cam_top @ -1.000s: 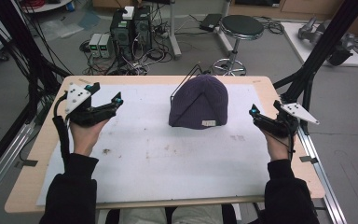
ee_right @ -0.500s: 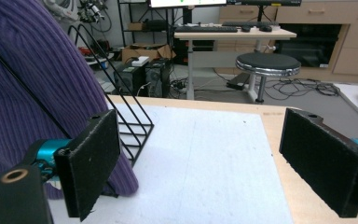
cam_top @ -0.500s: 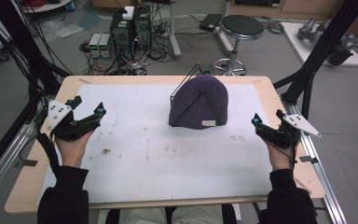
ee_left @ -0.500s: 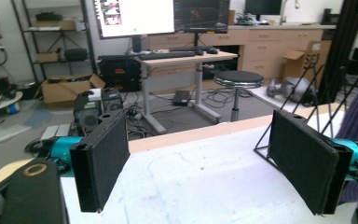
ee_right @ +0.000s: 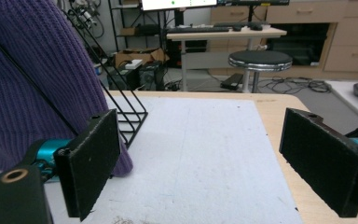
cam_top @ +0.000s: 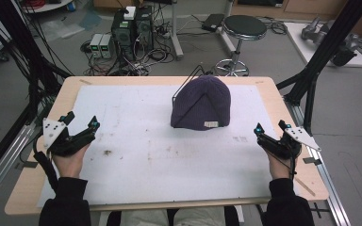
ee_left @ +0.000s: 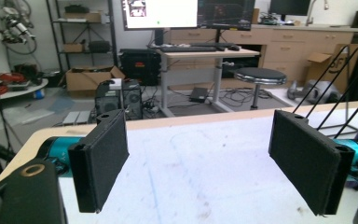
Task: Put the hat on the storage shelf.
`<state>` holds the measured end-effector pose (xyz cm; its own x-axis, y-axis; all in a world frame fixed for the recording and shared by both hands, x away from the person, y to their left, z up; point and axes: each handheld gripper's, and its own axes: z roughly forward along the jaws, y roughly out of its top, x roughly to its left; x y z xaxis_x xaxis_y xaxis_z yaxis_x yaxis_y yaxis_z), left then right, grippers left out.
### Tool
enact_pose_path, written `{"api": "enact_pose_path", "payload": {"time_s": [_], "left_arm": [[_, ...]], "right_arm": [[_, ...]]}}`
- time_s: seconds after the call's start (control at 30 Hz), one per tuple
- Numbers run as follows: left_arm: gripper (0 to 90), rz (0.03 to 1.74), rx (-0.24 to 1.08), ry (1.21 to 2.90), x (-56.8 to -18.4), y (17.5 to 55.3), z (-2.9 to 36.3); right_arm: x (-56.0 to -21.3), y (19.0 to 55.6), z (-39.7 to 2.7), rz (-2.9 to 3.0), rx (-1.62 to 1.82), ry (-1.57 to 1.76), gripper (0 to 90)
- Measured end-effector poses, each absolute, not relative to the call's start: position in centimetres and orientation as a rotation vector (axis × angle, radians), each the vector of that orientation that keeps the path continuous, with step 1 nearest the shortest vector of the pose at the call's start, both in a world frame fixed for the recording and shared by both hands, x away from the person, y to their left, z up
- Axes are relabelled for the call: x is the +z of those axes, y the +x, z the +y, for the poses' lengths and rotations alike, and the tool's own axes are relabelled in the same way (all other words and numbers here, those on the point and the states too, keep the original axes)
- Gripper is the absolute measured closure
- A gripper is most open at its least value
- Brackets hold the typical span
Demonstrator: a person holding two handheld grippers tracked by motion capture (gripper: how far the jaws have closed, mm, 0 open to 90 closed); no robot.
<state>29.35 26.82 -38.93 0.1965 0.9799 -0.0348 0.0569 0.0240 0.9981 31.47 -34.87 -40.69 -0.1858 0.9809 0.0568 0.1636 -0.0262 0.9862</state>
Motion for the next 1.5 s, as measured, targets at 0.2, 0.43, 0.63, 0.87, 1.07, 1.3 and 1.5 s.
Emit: {"api": "enact_pose_path", "payload": {"time_s": [0.2,0.43,0.63,0.87,1.07,1.3,1.5], "left_arm": [[20.0,1.168,1.043,1.275,-40.5,28.7,27.8],[20.3,1.174,1.149,1.250,-42.8,27.6,28.2],[20.3,1.211,1.153,1.250,-43.4,27.3,28.6],[20.3,1.209,1.164,1.264,-43.6,27.2,28.6],[20.3,1.204,1.159,1.268,-43.7,27.3,28.6],[20.4,1.197,1.153,1.276,-43.7,27.3,28.5],[20.7,1.202,1.132,1.261,-43.8,27.3,28.6]], "right_arm": [[-41.7,30.9,-34.9,1.414,1.295,1.246,11.8],[-42.9,30.4,-34.8,1.386,1.293,1.241,11.8],[-43.7,30.6,-34.8,1.380,1.272,1.278,13.3],[-43.9,30.6,-33.6,1.430,1.260,1.240,12.9],[-43.9,30.6,-33.7,1.419,1.274,1.259,12.4],[-43.9,30.6,-33.8,1.420,1.284,1.262,12.4],[-43.9,30.7,-33.8,1.434,1.286,1.258,12.3]]}}
